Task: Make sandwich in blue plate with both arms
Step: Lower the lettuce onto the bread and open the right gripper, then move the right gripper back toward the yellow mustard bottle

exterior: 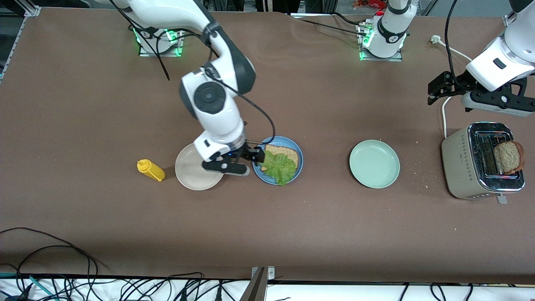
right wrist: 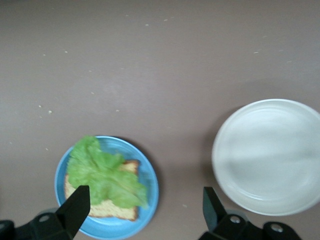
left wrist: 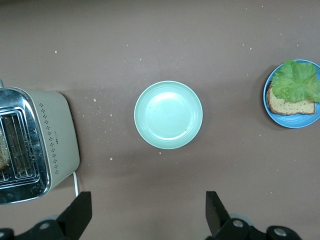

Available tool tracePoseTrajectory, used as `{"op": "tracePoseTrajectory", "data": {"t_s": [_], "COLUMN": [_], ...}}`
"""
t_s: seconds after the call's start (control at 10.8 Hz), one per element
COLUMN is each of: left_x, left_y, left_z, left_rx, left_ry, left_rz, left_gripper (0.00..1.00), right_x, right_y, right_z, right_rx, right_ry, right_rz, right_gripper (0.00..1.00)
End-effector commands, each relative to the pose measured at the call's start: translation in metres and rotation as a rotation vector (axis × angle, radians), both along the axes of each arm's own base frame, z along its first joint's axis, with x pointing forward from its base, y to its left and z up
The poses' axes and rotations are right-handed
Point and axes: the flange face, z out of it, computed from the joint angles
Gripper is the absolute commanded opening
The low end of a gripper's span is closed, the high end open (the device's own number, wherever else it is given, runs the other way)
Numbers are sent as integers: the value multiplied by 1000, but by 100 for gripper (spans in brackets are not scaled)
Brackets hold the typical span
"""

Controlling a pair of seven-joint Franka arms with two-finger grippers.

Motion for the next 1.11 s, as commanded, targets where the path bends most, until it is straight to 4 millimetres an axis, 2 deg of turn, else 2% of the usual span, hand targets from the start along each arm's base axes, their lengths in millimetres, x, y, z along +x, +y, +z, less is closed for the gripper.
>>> {"op": "tracePoseTrajectory", "data": {"t_s": [0.0, 0.18, 0.37, 0.46, 0.65, 0.83, 1.02], "left_x": [-1, -1, -1, -1, -1, -1, -1], "left_y": [1, 1, 2, 3, 3, 3, 3], "left_z": [7, 7, 7, 7, 7, 7, 7], "left_rx": [12, 11, 12, 12, 12, 12, 12], "left_ry": [0, -2, 0, 0, 0, 0, 0], "left_rz": [3, 2, 3, 5, 5, 5, 5], "left_gripper": [100, 100, 100, 100, 100, 100, 100], "right_x": [-7, -4, -1, -2, 4, 9, 13], "right_y": [-82, -137, -190, -215, -280, -334, -373], "right_z": [57, 83, 98, 101, 108, 112, 109], "right_rx": [11, 5, 7, 14, 13, -11, -8], "right_ry": [98, 129, 138, 142, 148, 154, 148], "right_rz": [97, 173, 235, 254, 341, 391, 465], "right_gripper": [100, 100, 100, 100, 100, 100, 100]}}
